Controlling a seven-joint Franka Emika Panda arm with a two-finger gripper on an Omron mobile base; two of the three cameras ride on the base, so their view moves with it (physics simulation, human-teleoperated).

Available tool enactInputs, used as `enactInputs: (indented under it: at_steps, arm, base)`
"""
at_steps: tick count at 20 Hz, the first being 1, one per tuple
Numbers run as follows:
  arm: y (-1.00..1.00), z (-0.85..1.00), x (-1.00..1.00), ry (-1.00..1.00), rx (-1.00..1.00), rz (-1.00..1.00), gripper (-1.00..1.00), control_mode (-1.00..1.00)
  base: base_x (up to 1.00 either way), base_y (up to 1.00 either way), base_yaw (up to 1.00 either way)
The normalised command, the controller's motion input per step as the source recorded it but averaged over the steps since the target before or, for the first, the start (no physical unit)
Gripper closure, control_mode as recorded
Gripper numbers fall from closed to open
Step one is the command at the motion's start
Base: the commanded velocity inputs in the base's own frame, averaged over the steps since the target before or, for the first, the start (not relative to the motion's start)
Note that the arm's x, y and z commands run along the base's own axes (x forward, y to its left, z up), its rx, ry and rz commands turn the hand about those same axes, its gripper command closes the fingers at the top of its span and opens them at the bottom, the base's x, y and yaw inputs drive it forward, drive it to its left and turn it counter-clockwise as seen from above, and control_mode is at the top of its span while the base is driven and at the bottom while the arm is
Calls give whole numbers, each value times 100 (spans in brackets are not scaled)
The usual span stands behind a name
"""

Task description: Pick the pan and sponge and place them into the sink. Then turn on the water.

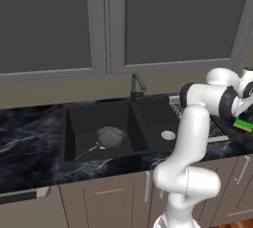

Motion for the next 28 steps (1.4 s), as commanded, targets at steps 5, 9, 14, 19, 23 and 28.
enactInputs:
  at_steps: [5, 9, 14, 19, 23, 28]
  arm:
    - [-18, -26, 5, -1, 0, -2, -100, -100]
    - [-23, -22, 0, 0, 0, 0, -100, -100]
    - [-15, -21, 2, 0, 0, 0, -100, -100]
    - [-7, -24, 2, 1, 0, 0, -100, -100]
    - [-7, -27, 2, 2, 0, 0, -100, -100]
    - [-9, -26, 8, 2, 0, 0, -100, -100]
  base:
    - [0, 0, 0]
    - [0, 0, 0]
    - [0, 0, 0]
    - [0, 0, 0]
    - [0, 0, 0]
    - [0, 0, 0]
